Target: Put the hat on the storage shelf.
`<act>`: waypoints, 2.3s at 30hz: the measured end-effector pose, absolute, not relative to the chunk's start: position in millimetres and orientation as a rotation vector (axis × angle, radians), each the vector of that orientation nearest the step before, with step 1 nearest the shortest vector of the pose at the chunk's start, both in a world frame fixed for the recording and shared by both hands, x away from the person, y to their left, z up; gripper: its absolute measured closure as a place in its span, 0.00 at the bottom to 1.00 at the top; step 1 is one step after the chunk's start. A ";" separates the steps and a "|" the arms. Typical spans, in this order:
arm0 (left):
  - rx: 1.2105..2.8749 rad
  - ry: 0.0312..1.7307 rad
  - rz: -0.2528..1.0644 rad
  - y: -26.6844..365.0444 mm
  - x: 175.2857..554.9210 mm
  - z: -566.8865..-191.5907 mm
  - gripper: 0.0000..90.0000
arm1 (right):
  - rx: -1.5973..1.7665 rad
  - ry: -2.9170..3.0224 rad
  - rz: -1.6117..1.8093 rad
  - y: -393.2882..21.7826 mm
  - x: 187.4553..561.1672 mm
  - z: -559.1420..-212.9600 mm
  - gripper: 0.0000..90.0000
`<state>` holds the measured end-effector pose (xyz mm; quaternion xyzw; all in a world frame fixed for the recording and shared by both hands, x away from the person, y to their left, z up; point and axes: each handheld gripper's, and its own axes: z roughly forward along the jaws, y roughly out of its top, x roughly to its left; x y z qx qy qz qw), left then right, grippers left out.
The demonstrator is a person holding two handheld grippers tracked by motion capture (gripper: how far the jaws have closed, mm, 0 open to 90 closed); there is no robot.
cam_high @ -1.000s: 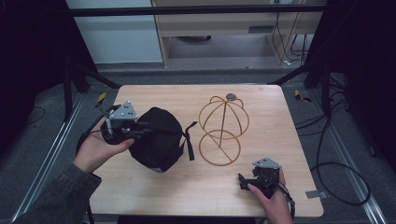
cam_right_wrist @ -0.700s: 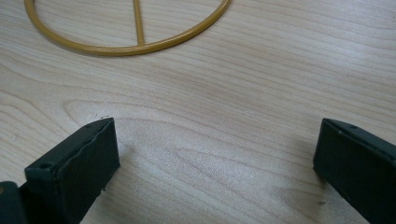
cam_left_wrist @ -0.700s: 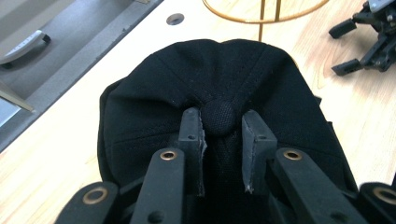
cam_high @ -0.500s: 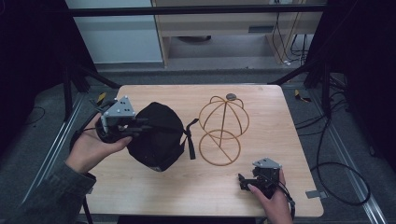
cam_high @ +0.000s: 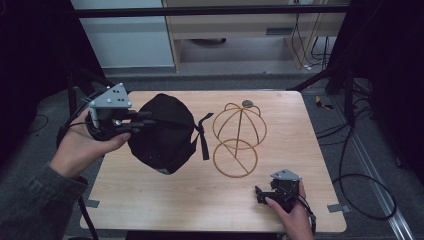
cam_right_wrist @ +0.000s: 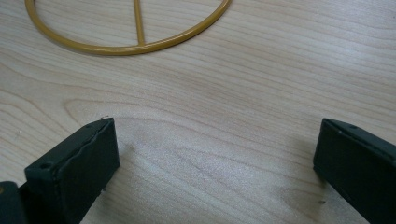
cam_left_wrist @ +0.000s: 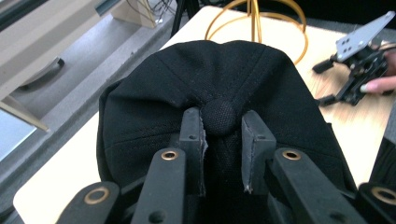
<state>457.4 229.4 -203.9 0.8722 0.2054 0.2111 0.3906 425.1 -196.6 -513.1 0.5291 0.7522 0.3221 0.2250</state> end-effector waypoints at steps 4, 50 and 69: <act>2.212 0.509 0.553 224.0 459.9 -195.3 0.81 | 1.461 2.075 0.888 -196.5 425.1 -513.1 0.00; 2.250 0.429 0.488 140.2 516.0 -157.4 0.82 | 1.459 2.071 0.886 -195.9 427.4 -513.3 0.00; 2.232 0.408 0.464 77.0 531.2 -165.1 0.82 | 1.459 2.072 0.889 -195.9 427.5 -513.4 0.00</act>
